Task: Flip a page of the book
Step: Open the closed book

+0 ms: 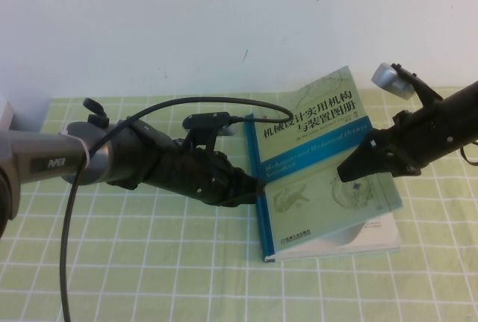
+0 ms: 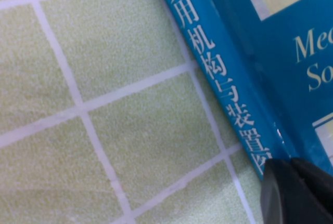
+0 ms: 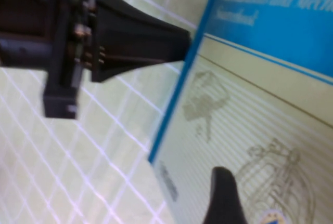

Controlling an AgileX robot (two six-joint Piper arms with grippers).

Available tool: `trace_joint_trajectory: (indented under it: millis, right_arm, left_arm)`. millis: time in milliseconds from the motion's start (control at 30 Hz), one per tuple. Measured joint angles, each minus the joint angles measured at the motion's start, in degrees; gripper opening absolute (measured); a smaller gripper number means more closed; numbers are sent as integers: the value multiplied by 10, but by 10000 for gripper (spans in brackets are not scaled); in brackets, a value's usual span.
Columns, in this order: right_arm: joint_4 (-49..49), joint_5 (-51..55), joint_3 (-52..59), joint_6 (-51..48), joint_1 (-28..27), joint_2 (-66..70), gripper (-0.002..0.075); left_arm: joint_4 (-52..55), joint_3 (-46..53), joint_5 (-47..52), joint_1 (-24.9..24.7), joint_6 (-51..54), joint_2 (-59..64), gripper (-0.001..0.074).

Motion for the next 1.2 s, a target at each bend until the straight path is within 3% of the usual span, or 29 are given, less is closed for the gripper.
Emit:
trace_joint_trajectory:
  millis: [267,633,1200]
  right_arm:
    - [-68,-14,0,4,0,0,445]
    - [-78,-16,0,11,0,31,445]
    - [47,19,0,-45,0,37,443]
  left_arm:
    - [0,0,2,0,0,0,-4]
    - [0,0,3,0,0,0,-4]
    - [2,0,9,0,3,-7,-4]
